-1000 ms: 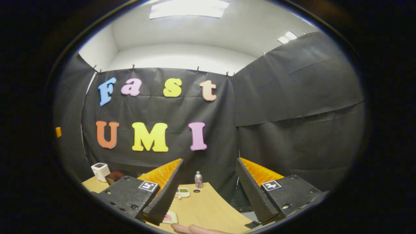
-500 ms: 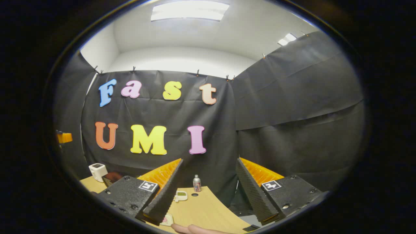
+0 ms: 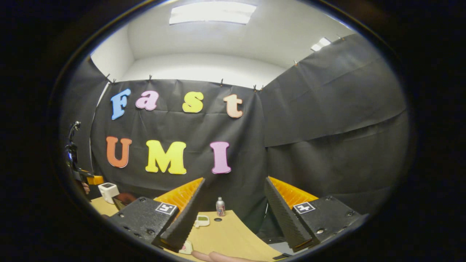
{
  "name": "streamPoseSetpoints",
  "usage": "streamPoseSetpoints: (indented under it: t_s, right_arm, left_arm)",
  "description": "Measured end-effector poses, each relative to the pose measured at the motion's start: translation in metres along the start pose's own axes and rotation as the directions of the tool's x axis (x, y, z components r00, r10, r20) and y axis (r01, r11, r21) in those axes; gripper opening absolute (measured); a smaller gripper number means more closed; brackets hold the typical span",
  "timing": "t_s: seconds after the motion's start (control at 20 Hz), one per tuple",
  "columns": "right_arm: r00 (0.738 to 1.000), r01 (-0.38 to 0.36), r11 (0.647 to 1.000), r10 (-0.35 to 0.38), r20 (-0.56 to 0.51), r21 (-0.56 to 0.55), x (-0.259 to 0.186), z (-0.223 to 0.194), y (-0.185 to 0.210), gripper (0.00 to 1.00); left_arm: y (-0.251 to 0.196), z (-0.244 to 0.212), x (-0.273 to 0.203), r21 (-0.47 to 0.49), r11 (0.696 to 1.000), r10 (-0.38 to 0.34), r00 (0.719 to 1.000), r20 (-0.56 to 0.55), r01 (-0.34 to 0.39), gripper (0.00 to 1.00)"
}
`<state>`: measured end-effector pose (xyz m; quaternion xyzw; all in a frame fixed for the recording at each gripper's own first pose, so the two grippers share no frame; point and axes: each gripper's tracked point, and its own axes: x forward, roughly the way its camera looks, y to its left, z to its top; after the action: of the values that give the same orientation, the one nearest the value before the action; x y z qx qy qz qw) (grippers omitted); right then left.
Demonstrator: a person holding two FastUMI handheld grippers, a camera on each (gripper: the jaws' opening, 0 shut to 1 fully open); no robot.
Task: Open the electric oven with the left hand, put the food in, and close the electric oven.
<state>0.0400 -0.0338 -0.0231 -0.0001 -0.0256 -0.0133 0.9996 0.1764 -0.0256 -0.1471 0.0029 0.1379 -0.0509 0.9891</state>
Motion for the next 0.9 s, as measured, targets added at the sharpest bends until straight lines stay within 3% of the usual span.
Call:
streamPoseSetpoints:
  t_s: [0.15,0.4,0.65,0.9]
  right_arm:
    - [1.000,-0.006,1.000,0.006,-0.003,-0.006,0.004,-0.005,0.002,0.98]
    - [0.999,-0.045,0.999,0.046,-0.014,0.017,0.009,-0.015,0.009,0.98]
    - [0.998,-0.057,0.998,0.058,-0.019,0.013,0.018,-0.023,0.009,0.98]
    - [0.997,-0.076,0.997,0.076,-0.033,0.017,0.024,-0.033,0.010,0.98]
  left_arm:
    - [-0.014,-0.023,0.031,0.019,0.999,-0.039,0.998,-0.050,0.040,0.95]
    - [-0.031,-0.071,0.082,0.068,0.996,-0.045,0.983,-0.180,0.059,0.95]
    - [-0.026,-0.115,0.125,0.092,0.995,0.004,0.957,-0.290,0.023,0.96]
    - [-0.023,-0.134,0.152,0.123,0.992,0.026,0.944,-0.328,0.015,0.96]
